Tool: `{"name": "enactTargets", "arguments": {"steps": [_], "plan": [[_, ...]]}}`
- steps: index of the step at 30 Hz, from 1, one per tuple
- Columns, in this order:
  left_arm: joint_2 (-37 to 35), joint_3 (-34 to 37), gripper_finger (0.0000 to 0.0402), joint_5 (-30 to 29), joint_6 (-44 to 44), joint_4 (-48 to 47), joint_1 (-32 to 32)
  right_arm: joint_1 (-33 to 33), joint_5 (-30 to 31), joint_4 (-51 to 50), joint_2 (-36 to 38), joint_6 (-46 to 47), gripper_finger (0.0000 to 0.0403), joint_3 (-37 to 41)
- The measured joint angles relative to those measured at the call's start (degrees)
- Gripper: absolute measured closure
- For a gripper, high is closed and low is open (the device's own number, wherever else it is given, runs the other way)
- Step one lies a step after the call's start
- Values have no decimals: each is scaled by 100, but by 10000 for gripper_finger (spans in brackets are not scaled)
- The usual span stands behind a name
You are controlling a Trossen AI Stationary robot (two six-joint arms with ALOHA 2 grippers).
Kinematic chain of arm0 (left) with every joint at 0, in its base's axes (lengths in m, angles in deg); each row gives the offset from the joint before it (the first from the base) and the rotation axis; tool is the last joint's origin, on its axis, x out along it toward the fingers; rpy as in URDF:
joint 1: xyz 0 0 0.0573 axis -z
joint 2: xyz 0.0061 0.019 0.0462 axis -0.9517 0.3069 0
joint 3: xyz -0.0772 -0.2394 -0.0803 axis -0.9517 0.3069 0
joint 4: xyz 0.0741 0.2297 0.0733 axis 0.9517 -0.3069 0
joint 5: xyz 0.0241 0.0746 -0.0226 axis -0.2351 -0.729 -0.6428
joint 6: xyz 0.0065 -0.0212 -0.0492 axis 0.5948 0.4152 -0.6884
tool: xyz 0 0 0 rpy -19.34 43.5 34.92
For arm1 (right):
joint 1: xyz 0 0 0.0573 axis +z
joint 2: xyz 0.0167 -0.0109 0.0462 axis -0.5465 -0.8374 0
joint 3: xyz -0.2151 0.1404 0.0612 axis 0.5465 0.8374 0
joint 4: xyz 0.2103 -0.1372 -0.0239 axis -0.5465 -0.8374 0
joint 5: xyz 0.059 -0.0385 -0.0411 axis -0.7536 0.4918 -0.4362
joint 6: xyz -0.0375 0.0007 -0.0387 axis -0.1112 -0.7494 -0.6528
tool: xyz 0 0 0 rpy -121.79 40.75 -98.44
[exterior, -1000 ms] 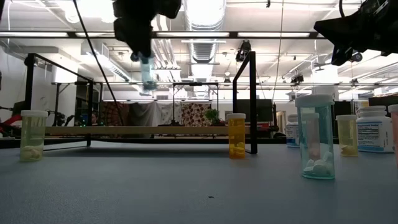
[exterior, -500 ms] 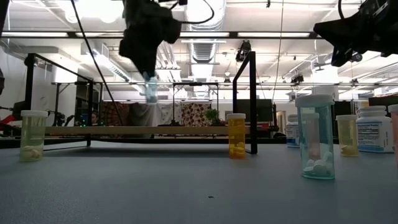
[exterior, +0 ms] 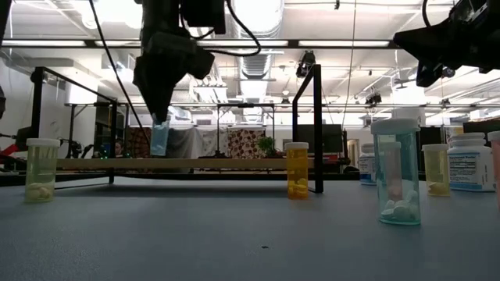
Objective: Pick and place medicine bottles onto shelf by color
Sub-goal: Put the blue pill bottle on the shelf
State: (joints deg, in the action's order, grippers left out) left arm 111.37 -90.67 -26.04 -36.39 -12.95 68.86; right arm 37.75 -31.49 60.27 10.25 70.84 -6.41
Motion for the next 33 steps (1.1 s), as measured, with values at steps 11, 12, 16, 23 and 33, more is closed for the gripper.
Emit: {"name": "enactTargets", "arguments": {"steps": [11, 12, 16, 23, 33], "plan": [[0, 87, 290, 145, 3, 3, 20, 0, 0, -10, 0, 14, 394, 0], [0, 87, 289, 143, 6, 3, 17, 0, 0, -10, 0, 14, 394, 0], [0, 87, 289, 143, 8, 3, 17, 0, 0, -10, 0, 14, 394, 0], [0, 120, 288, 138, 121, 2, 17, 0, 0, -12, 0, 15, 394, -1], [0, 120, 273, 126, 215, 3, 20, 0, -2, -14, 0, 18, 394, 0]]}}
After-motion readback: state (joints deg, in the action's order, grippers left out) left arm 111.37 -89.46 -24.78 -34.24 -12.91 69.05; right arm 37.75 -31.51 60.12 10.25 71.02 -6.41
